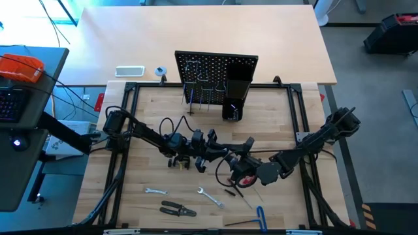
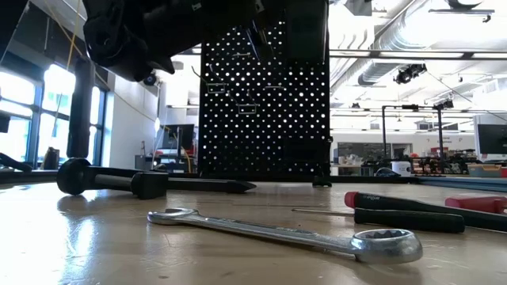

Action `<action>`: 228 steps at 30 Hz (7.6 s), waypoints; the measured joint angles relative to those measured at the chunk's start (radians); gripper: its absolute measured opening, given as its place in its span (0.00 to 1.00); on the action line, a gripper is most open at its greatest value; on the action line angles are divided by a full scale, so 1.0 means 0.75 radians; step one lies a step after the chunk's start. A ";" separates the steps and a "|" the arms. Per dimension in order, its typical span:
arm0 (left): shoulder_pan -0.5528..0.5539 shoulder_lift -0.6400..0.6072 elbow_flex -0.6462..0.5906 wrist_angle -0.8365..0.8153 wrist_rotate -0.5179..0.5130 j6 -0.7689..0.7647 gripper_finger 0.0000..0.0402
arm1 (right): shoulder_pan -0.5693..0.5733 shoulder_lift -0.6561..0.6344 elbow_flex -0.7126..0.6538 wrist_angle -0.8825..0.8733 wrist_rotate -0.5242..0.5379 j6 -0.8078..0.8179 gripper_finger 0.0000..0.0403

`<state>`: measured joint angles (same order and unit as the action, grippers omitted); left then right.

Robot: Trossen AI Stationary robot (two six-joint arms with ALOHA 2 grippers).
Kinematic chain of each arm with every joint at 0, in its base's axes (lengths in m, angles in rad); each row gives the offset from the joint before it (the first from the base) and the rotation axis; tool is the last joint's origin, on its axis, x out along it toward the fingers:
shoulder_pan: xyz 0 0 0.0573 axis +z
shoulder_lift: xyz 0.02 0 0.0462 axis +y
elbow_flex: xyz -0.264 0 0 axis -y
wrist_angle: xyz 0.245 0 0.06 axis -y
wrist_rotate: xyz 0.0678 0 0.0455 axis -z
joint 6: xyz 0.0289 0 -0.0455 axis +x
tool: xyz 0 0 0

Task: Hang tools onto peg board
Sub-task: Put the socket into the bottom peg board bin

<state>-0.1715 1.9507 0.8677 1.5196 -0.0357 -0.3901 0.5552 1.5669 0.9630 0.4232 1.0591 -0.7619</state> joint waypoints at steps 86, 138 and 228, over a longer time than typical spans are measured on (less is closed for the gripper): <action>0.008 -0.001 -0.002 -0.009 0.087 0.012 0.32 | 0.038 -0.004 0.000 0.013 0.159 -0.069 0.30; 0.147 -0.002 -0.006 -0.005 0.250 -0.048 0.32 | 0.099 -0.005 0.000 -0.025 0.333 -0.054 0.30; -0.206 -1.005 -0.146 -1.958 -0.180 0.349 0.32 | -0.925 -0.005 0.000 -0.849 -0.656 0.821 0.35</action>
<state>-0.3261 1.1969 0.7578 0.0507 -0.1708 -0.1283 -0.1384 1.5635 0.9627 -0.2134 0.5674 -0.1463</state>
